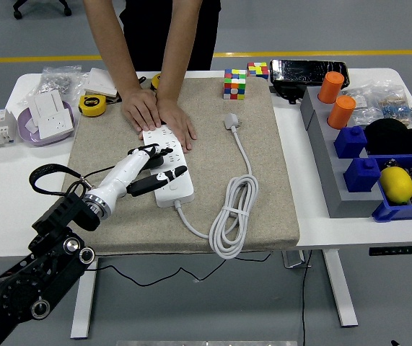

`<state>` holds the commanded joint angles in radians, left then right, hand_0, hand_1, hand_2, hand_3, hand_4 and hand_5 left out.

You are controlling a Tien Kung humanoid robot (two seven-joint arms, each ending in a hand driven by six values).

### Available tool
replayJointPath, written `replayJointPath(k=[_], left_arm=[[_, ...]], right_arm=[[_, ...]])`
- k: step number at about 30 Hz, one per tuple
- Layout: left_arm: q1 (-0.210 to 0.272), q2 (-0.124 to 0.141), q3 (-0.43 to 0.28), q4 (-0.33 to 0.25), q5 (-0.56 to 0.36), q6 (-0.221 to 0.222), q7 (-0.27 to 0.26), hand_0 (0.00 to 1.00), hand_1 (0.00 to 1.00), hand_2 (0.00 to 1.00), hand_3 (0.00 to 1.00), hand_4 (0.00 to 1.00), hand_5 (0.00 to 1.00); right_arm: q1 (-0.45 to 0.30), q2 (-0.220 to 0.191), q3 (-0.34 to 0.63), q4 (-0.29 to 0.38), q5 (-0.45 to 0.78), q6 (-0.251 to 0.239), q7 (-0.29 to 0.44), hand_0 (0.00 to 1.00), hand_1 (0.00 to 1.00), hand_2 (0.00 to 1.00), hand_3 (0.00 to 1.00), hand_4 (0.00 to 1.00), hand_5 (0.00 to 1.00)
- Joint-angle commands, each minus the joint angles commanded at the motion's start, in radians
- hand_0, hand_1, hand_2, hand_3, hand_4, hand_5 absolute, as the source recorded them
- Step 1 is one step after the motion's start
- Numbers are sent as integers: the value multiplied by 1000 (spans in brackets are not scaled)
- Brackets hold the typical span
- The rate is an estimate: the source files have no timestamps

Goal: Pick up the plug,place it near the board,insert it into the board,press the button

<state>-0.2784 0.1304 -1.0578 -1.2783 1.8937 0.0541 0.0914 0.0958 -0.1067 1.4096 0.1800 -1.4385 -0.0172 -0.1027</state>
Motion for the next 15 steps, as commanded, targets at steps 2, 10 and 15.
replayJointPath(k=[2,10,15], left_arm=[[1,0,-4,-4,4,1,-1,998,946,882,866,995,998],[6,7,-21,-64,46,15,-10,998,945,875,864,993,998],[22,21,-11,-151,57,13,21,845,800,750,849,941,834]], right_arm=[[0,0,-1,0,0,0,0,810,747,743,770,998,974],[-2,-1,-1,0,-3,1,-2,810,747,743,771,998,974],[-2,-1,-5,0,-1,1,0,810,747,743,770,998,974]])
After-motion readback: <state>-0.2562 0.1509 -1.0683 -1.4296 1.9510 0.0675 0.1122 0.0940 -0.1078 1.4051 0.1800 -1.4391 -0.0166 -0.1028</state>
